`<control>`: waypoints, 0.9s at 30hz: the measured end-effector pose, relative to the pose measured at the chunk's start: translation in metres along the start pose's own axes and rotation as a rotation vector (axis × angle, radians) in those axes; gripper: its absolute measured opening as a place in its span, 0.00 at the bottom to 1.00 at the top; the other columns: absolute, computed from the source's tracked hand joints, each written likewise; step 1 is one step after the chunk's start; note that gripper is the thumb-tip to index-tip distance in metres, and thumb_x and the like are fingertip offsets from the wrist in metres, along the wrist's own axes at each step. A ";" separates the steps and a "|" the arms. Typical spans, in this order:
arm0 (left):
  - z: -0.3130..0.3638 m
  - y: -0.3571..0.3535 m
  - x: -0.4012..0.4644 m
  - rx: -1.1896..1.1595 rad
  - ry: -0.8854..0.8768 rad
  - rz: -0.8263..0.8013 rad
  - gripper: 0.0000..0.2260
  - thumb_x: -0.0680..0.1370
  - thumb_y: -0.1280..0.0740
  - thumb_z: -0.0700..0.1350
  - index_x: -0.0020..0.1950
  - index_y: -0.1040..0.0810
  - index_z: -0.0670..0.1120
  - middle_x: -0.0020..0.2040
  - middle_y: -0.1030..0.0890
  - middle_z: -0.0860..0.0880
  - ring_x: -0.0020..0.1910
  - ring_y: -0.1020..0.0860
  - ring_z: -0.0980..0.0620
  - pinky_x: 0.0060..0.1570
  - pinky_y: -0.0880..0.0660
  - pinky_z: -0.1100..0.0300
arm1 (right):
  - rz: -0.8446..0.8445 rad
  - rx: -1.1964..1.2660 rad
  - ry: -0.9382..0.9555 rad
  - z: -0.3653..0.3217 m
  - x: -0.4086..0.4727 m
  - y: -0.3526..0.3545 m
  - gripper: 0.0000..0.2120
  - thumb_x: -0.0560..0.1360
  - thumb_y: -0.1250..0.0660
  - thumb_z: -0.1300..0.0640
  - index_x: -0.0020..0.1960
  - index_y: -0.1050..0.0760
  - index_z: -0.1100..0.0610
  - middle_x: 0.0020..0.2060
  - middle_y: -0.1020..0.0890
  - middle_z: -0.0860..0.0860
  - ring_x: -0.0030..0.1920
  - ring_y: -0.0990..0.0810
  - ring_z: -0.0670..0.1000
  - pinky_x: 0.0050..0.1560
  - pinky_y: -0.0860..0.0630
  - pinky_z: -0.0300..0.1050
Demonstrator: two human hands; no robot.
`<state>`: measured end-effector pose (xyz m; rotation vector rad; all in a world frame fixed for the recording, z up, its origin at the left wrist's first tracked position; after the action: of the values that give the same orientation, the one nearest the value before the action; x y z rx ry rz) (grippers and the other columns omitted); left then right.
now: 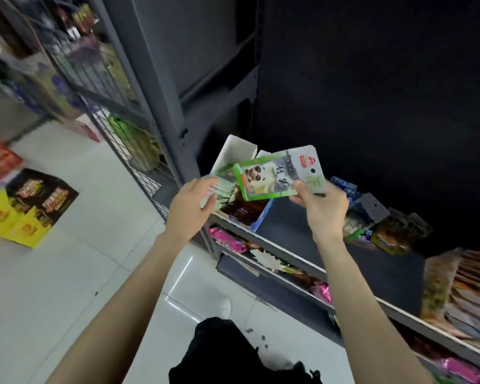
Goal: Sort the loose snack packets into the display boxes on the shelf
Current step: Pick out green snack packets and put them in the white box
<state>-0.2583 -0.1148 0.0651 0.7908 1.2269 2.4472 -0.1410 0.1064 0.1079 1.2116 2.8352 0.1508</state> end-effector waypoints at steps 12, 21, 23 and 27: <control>-0.051 -0.041 0.079 0.409 -0.416 -0.502 0.14 0.68 0.25 0.42 0.53 0.21 0.48 0.47 0.20 0.50 0.47 0.22 0.50 0.33 0.24 0.57 | -0.193 -1.030 0.568 0.018 0.065 -0.157 0.23 0.68 0.37 0.73 0.59 0.22 0.57 0.45 0.20 0.60 0.39 0.19 0.61 0.33 0.25 0.50; -0.059 -0.047 0.079 0.491 -0.556 -0.467 0.15 0.48 0.22 0.39 0.27 0.23 0.50 0.23 0.26 0.53 0.20 0.27 0.52 0.21 0.39 0.69 | -0.420 -1.474 0.519 0.055 0.071 -0.174 0.24 0.73 0.34 0.62 0.67 0.30 0.48 0.55 0.19 0.51 0.59 0.25 0.58 0.58 0.34 0.49; -0.058 -0.048 0.080 0.438 -0.536 -0.431 0.14 0.49 0.22 0.40 0.27 0.23 0.49 0.23 0.26 0.52 0.20 0.26 0.52 0.22 0.39 0.69 | -0.486 -1.505 0.457 0.060 0.074 -0.173 0.24 0.77 0.40 0.58 0.72 0.36 0.45 0.68 0.28 0.46 0.70 0.37 0.56 0.64 0.41 0.51; -0.053 -0.033 0.076 0.153 -0.430 -0.326 0.09 0.63 0.22 0.42 0.41 0.16 0.50 0.34 0.18 0.50 0.31 0.20 0.49 0.26 0.26 0.61 | -0.569 -1.162 0.305 0.057 0.065 -0.157 0.21 0.80 0.46 0.44 0.72 0.36 0.45 0.71 0.34 0.44 0.73 0.45 0.53 0.69 0.47 0.55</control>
<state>-0.3503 -0.0923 0.0389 1.0028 1.2630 1.8231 -0.2941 0.0494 0.0329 0.1317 2.3546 1.7039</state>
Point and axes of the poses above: each hand's wrist, its own x-axis towards the middle knuckle, its own y-axis out of the back of the hand, z = x × y, the point moved 2 cm from there along x, towards the middle knuckle
